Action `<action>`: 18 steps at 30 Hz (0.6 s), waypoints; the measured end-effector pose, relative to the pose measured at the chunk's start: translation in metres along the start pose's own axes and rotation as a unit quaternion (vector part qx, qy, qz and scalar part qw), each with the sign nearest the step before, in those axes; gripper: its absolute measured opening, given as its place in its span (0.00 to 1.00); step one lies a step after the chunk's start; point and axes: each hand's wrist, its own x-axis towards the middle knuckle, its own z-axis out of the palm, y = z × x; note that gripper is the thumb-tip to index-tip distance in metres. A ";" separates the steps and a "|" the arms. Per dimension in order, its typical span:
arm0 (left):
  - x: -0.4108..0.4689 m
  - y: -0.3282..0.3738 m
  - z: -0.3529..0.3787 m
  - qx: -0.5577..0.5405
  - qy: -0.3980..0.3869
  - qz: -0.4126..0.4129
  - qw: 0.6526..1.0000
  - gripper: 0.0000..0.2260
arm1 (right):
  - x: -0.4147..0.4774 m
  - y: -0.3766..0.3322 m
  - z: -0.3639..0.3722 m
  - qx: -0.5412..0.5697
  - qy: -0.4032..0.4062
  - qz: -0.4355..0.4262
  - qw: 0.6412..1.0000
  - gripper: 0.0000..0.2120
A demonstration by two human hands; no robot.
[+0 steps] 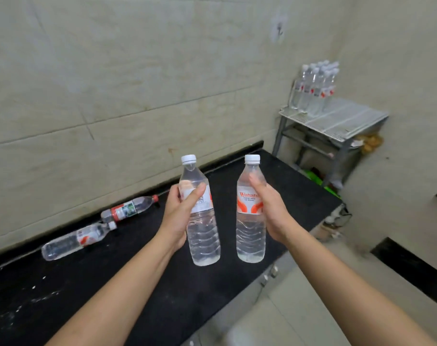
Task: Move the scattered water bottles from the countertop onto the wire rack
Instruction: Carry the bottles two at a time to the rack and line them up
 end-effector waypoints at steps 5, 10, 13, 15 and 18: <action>-0.012 -0.017 0.092 0.018 -0.078 -0.016 0.997 0.32 | -0.025 -0.012 -0.092 -0.005 0.100 -0.039 0.994 0.29; -0.021 -0.038 0.190 0.048 -0.135 -0.032 0.989 0.31 | -0.047 -0.023 -0.192 0.042 0.147 -0.044 0.987 0.30; -0.023 -0.058 0.250 0.048 -0.151 -0.069 0.985 0.36 | -0.056 -0.032 -0.255 0.058 0.157 -0.041 0.985 0.28; -0.026 -0.068 0.289 0.039 -0.162 -0.084 0.982 0.37 | -0.058 -0.036 -0.297 0.056 0.170 -0.041 0.983 0.20; -0.028 -0.085 0.337 0.011 -0.184 -0.116 0.976 0.30 | -0.059 -0.037 -0.351 0.062 0.194 -0.041 0.978 0.14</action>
